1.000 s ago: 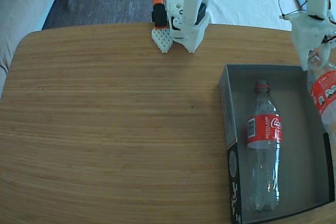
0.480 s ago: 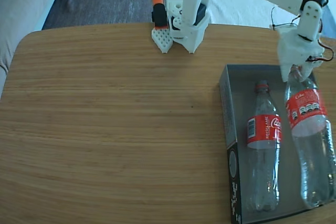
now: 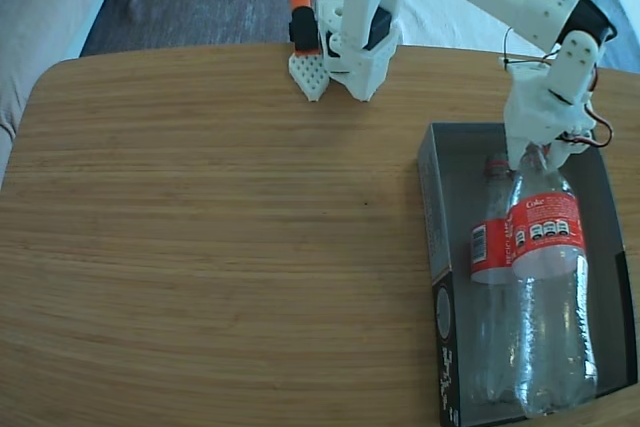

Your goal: Grasp the bottles and put them in the box.

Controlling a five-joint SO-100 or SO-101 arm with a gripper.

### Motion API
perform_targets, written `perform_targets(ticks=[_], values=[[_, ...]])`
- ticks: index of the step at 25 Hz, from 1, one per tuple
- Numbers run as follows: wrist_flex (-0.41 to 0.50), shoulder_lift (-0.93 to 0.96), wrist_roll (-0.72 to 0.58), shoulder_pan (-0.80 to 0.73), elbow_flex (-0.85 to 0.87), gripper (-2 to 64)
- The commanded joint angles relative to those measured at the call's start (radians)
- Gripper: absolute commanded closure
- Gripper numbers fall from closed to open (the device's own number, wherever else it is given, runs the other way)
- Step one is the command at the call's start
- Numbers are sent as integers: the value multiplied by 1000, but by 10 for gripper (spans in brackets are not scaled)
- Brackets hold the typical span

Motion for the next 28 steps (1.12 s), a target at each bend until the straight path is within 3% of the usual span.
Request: perform_targets(ticks=[1,15,28], values=[[-28,97,-6,-6,-46,618],[-112,143,2,-94,-104,618],[-75,-80,3,-89,-295,618]])
